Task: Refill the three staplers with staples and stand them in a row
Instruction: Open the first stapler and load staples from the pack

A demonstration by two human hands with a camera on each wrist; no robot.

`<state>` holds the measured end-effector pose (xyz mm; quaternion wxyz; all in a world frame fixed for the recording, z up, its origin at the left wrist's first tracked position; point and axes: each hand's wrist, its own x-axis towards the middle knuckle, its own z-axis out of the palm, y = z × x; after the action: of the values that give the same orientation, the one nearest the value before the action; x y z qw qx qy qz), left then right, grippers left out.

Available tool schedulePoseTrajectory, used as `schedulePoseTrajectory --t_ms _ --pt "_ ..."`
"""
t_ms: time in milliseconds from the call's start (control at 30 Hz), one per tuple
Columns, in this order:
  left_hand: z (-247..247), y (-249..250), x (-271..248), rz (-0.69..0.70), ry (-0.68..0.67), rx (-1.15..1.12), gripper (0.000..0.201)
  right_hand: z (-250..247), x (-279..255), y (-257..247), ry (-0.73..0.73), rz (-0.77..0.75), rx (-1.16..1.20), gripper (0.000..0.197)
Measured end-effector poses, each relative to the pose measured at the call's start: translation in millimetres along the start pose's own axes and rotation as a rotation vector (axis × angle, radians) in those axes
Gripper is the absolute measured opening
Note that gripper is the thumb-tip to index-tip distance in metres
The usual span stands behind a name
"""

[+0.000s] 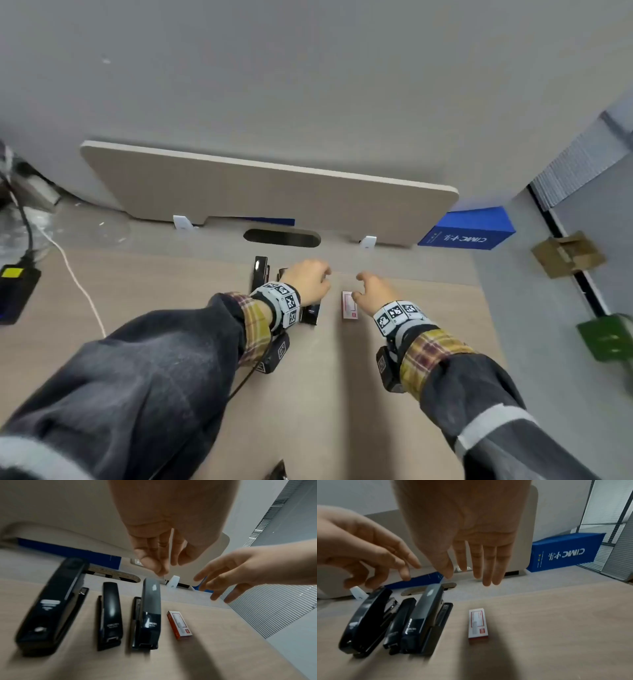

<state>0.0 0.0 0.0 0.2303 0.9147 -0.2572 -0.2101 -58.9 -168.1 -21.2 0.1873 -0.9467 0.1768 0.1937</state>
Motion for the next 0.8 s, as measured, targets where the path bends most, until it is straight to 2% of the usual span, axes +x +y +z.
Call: schedulePoseTrajectory --t_ms 167,400,667,800 --pt "14.1 5.6 24.2 -0.037 -0.071 0.031 0.032 23.2 16.9 10.4 -0.088 0.155 -0.021 0.042" --pt "44.4 1.3 48.0 -0.022 -0.126 0.028 0.024 59.9 42.5 12.5 -0.08 0.288 -0.049 0.064" --pt "68.1 -0.6 58.8 -0.02 -0.147 0.022 0.025 68.6 45.9 40.6 -0.03 0.112 -0.091 0.039" --pt "74.2 1.0 62.0 0.013 -0.22 0.092 0.037 56.9 46.2 56.8 -0.01 -0.023 -0.107 0.034"
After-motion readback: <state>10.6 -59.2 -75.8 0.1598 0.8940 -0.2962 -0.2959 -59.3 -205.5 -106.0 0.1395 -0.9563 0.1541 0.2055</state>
